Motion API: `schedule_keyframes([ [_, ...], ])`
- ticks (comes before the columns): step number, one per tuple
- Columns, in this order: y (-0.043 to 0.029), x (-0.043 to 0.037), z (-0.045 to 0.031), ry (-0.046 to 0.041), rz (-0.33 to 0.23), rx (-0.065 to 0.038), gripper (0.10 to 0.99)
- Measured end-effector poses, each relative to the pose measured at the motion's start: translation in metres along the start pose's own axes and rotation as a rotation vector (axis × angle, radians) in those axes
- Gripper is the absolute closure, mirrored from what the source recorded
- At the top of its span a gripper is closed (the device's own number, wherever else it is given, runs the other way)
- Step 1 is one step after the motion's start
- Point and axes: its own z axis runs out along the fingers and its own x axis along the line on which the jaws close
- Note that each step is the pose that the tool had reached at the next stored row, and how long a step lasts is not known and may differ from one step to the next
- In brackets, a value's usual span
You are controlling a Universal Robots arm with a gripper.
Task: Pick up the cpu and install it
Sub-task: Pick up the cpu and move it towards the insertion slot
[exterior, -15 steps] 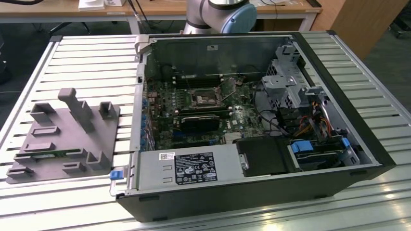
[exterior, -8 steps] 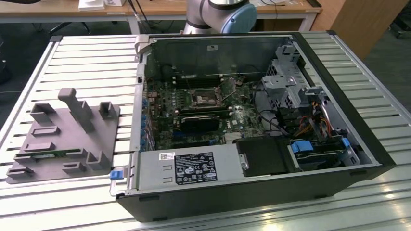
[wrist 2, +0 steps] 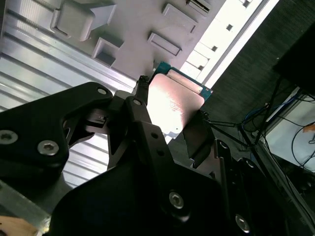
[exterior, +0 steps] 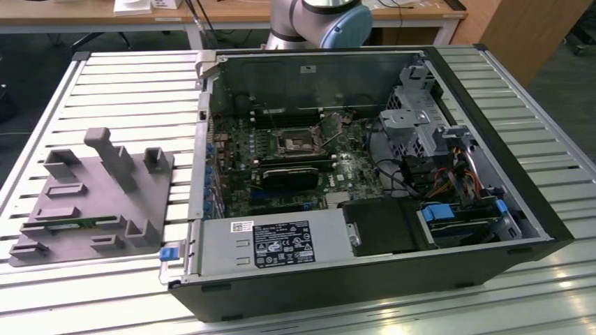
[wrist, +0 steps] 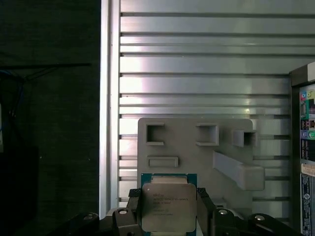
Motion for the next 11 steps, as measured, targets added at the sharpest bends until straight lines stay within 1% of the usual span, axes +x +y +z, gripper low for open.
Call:
schedule_keyframes([
  [11,0.0006,-0.0001,-0.0081,0.0000,0.000,0.000,0.553],
])
